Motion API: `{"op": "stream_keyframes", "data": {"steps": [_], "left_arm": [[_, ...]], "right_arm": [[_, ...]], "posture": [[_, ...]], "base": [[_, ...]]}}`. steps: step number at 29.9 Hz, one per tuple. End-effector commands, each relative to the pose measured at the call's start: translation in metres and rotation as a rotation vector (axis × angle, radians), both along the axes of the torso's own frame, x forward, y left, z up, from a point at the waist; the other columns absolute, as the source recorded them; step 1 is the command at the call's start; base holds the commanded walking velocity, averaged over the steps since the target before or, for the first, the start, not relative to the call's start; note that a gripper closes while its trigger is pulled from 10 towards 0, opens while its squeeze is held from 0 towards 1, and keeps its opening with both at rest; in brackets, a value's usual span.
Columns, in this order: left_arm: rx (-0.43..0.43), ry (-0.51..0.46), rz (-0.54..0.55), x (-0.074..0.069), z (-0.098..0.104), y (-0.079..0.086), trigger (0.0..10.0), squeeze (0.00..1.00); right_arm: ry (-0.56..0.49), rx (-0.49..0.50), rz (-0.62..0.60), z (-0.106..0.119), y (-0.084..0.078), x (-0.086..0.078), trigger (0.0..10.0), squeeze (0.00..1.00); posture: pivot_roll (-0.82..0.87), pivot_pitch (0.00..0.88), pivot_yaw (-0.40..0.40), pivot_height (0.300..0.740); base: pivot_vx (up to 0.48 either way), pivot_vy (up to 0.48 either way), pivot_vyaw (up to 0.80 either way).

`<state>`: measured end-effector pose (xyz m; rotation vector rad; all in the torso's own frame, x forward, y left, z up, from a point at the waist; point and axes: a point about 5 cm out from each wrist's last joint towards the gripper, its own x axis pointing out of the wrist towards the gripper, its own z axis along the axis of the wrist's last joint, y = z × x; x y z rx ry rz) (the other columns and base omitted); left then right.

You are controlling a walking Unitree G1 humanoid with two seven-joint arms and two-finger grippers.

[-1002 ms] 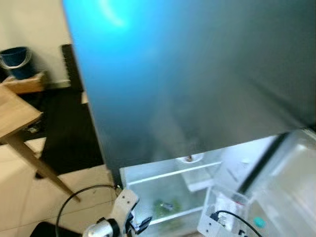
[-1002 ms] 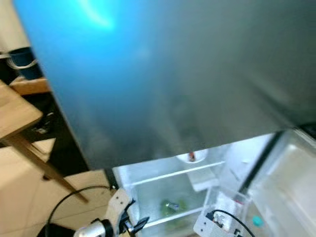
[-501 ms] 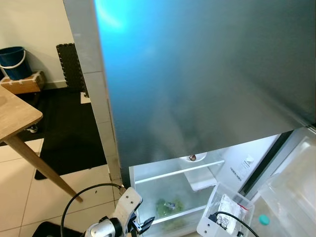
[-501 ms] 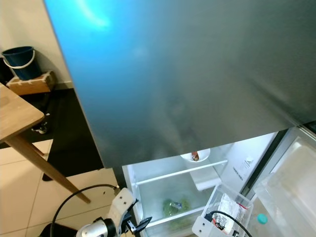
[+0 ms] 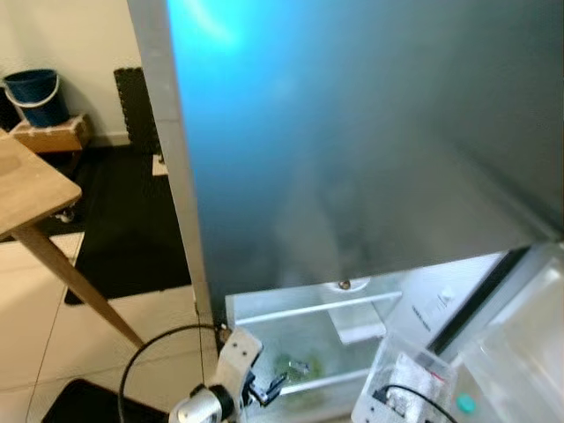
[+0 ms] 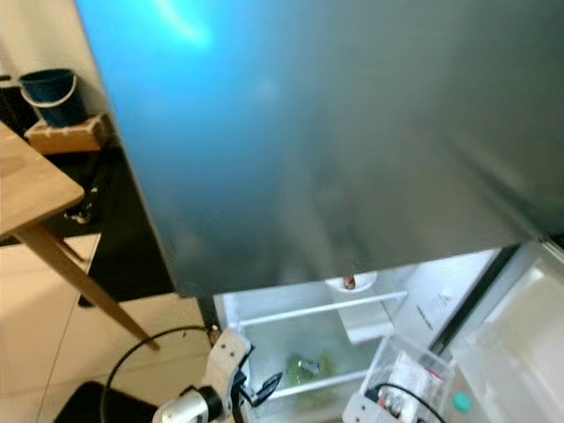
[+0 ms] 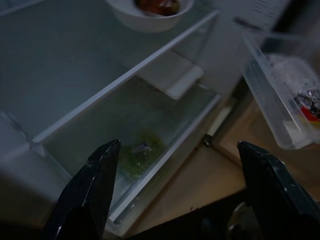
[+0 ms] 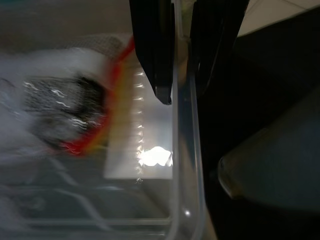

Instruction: Restocking fridge

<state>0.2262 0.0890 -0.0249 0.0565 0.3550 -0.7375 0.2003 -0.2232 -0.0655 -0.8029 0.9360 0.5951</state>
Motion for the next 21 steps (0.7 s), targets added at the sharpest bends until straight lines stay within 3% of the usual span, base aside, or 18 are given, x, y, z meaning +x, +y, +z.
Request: {"op": "stream_keyframes", "data": {"steps": [1, 8, 15, 21], "left_arm": [[-0.005, 0.013, -0.008, 0.000, 0.000, -0.008, 10.0, 0.00], [0.006, 0.027, 0.044, 0.004, -0.002, 0.003, 10.0, 0.00], [0.029, 0.034, -0.008, 0.005, -0.002, 0.000, 10.0, 0.00], [0.061, 0.038, -0.020, 0.007, -0.003, 0.006, 10.0, 0.00]], "right_arm": [[-0.002, -0.032, 0.015, 0.000, -0.005, -0.002, 10.0, 0.00], [0.011, -0.044, 0.098, -0.001, 0.001, -0.002, 10.0, 0.00], [-0.006, -0.044, 0.071, 0.001, -0.001, 0.001, 10.0, 0.00], [-0.007, -0.027, 0.099, -0.002, 0.011, 0.001, 10.0, 0.00]], "posture": [[-0.01, 0.027, -0.032, 0.740], [-0.03, 0.020, -0.030, 0.740], [-0.03, 0.011, -0.010, 0.740], [-0.03, 0.018, -0.008, 0.740]], "base": [[0.000, 0.000, 0.00], [0.000, 0.000, 0.00], [0.000, 0.000, 0.00], [0.000, -0.430, 0.00]]}}
